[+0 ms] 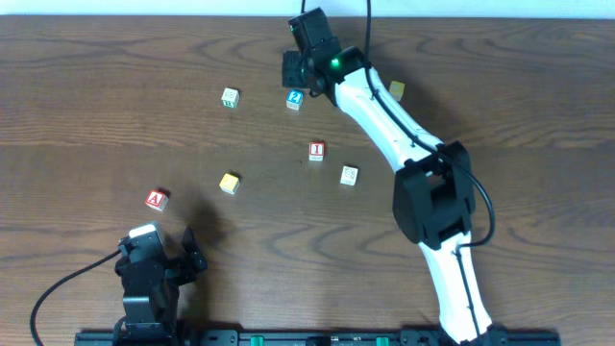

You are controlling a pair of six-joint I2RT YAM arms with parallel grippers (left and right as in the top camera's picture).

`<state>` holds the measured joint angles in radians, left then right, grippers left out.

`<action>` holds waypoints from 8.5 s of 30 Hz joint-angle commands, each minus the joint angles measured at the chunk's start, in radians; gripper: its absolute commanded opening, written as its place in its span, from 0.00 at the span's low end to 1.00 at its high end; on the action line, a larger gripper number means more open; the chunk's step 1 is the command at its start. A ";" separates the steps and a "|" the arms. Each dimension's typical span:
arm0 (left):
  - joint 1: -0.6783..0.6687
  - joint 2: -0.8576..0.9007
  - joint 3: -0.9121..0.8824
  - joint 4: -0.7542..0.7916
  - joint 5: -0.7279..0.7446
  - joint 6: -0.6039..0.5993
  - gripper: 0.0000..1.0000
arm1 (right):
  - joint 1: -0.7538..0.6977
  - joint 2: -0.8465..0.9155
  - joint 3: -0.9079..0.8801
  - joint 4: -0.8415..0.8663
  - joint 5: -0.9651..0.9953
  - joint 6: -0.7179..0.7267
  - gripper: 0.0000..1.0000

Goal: Spell out Ai2
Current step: 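Move the right gripper up to the blue '2' block, then lower the right gripper and grasp the blue '2' block, then carry the '2' block to the right side of the 'I' block, then set the '2' block down beside the 'I' block and release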

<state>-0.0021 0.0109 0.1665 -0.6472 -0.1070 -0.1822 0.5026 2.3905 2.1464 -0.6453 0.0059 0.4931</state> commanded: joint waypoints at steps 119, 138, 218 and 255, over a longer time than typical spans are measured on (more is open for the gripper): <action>0.000 -0.006 -0.010 -0.002 0.000 0.006 0.95 | 0.000 -0.116 0.004 -0.256 0.232 -0.072 0.12; 0.000 -0.005 -0.010 -0.002 0.000 0.006 0.95 | 0.058 -0.687 -0.862 0.020 0.166 0.135 0.01; 0.000 -0.006 -0.010 -0.002 0.000 0.006 0.95 | 0.016 -0.441 -0.877 0.193 0.012 0.096 0.23; 0.000 -0.006 -0.010 -0.002 0.000 0.006 0.95 | 0.012 -0.442 -0.877 0.220 0.035 0.093 0.36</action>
<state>-0.0017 0.0105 0.1665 -0.6468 -0.1066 -0.1822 0.5182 1.9331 1.2682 -0.4282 0.0216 0.5941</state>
